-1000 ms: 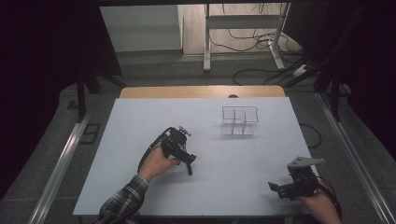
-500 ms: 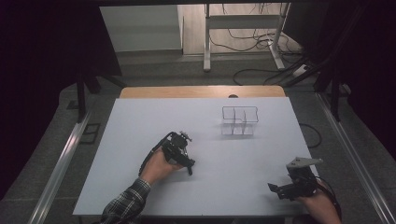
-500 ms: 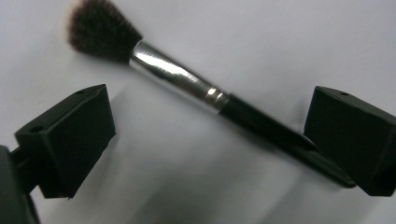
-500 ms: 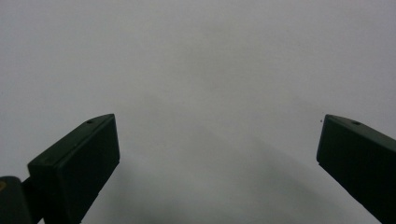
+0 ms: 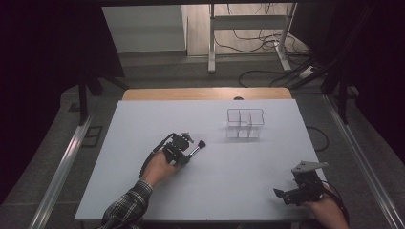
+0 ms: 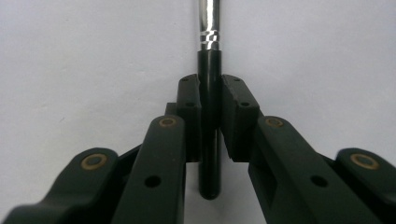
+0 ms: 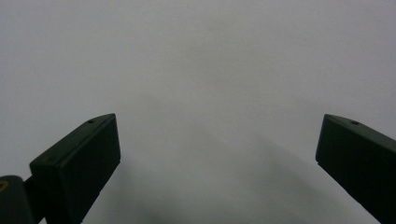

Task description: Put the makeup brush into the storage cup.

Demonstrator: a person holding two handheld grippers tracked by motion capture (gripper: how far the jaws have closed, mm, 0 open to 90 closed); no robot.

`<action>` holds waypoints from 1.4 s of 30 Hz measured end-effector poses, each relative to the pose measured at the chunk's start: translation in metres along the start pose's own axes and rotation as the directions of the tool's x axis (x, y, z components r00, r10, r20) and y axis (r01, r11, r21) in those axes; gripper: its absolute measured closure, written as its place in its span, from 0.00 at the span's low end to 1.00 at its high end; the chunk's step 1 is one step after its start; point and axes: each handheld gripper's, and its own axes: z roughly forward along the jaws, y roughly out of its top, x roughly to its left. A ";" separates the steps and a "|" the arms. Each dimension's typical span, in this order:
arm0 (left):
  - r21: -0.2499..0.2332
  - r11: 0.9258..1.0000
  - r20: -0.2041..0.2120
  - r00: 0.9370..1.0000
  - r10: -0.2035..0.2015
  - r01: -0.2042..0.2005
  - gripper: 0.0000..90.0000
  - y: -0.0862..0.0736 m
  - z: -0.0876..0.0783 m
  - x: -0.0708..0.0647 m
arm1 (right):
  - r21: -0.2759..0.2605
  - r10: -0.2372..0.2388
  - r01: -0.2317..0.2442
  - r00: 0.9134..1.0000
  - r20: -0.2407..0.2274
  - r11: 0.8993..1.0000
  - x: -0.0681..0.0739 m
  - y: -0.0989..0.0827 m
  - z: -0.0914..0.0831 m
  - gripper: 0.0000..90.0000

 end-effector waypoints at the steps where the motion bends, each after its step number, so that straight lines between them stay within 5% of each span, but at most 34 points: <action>1: 0.001 1.000 -0.002 1.000 0.012 -0.012 0.88 0.000 0.000 0.000 | 0.001 0.000 0.000 1.000 0.000 1.000 0.000 0.000 0.000 0.00; 5: -0.015 0.999 -0.017 0.999 0.052 -0.052 0.88 -0.002 0.000 -0.002 | 0.003 -0.002 0.002 1.000 0.001 1.000 0.000 0.000 0.000 0.00; 14: -0.055 0.997 0.048 0.998 0.051 -0.049 0.88 -0.007 -0.002 0.003 | 0.003 0.003 -0.003 1.000 0.000 1.000 0.000 0.000 0.000 0.00; 23: -0.110 0.992 0.047 0.997 0.066 -0.060 0.88 -0.011 -0.011 0.001 | 0.002 0.003 -0.003 1.000 -0.001 1.000 0.000 0.000 0.000 0.00; 35: -0.194 0.978 0.085 0.992 0.091 -0.073 0.88 -0.027 -0.022 -0.001 | 0.002 0.003 -0.003 1.000 -0.002 1.000 0.000 0.000 0.000 0.00; 42: -0.259 0.964 0.113 0.989 0.094 -0.063 0.88 -0.039 -0.032 -0.001 | 0.001 0.005 -0.005 1.000 -0.002 1.000 0.000 -0.001 0.000 0.00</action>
